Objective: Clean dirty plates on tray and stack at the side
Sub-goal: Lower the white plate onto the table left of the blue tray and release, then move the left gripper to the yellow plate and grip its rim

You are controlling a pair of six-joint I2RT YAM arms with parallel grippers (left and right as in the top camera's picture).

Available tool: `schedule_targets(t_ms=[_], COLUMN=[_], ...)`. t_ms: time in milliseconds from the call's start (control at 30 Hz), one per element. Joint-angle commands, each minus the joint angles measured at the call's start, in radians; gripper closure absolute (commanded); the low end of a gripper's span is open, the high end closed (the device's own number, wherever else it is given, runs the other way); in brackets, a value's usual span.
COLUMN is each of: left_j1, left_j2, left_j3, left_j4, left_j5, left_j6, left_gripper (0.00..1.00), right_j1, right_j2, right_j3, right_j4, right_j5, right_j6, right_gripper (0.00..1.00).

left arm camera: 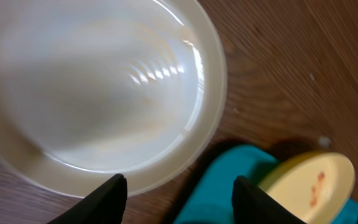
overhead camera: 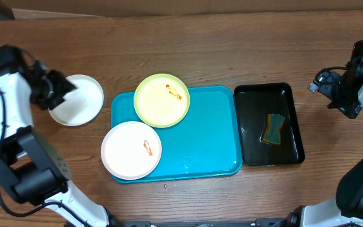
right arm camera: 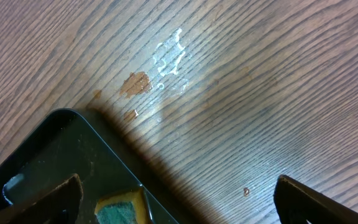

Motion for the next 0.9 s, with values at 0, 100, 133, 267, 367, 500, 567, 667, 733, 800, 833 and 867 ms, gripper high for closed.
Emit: schedule_targets(t_ms=[0,100,133,267,367,500,567,667,733,800,833,867], left_j1=[-0.102,-0.211,-0.243,-0.379,-0.448,-0.503,-0.511,-0.51,-0.511,-0.516,-0.52,-0.525], left_j2=[-0.006,-0.005,-0.005,-0.005,-0.004,-0.004,-0.004,-0.004,-0.004,-0.004,-0.004,-0.004], left_j3=[0.001,-0.012,-0.016,-0.046,-0.064,-0.092,-0.105,-0.124,-0.138,-0.159,-0.172,-0.186], left_j4=[-0.015,-0.016,-0.016,-0.011,-0.005,-0.005,0.0,-0.001,0.002,0.014,0.021,0.03], left_j5=[0.061,-0.018,-0.048,-0.181,-0.256,-0.312,-0.312,-0.312,-0.306,-0.29,-0.289,-0.29], left_j6=[0.029,0.028,0.025,0.0,-0.016,-0.047,-0.057,-0.081,-0.09,-0.09,-0.09,-0.09], left_gripper=[0.46,0.48,0.48,0.48,0.48,0.47,0.49,0.55,0.59,0.62,0.62,0.62], right_j1=[0.0,0.0,0.0,0.0,0.0,0.0,0.0,0.0,0.0,0.0,0.0,0.0], right_j2=[-0.023,-0.023,-0.023,-0.023,-0.023,-0.023,-0.023,-0.023,-0.023,-0.023,-0.023,-0.023], right_j3=[0.007,0.007,0.007,0.007,0.007,0.007,0.007,0.007,0.007,0.007,0.007,0.007], right_j4=[0.005,0.005,0.005,0.005,0.005,0.005,0.005,0.005,0.005,0.005,0.005,0.005], right_j5=[0.013,0.013,0.013,0.013,0.013,0.013,0.013,0.013,0.013,0.013,0.013,0.013], right_j6=[0.004,0.004,0.004,0.004,0.004,0.004,0.004,0.004,0.004,0.004,0.004,0.004], right_gripper=[0.0,0.0,0.0,0.0,0.0,0.0,0.0,0.0,0.0,0.0,0.0,0.0])
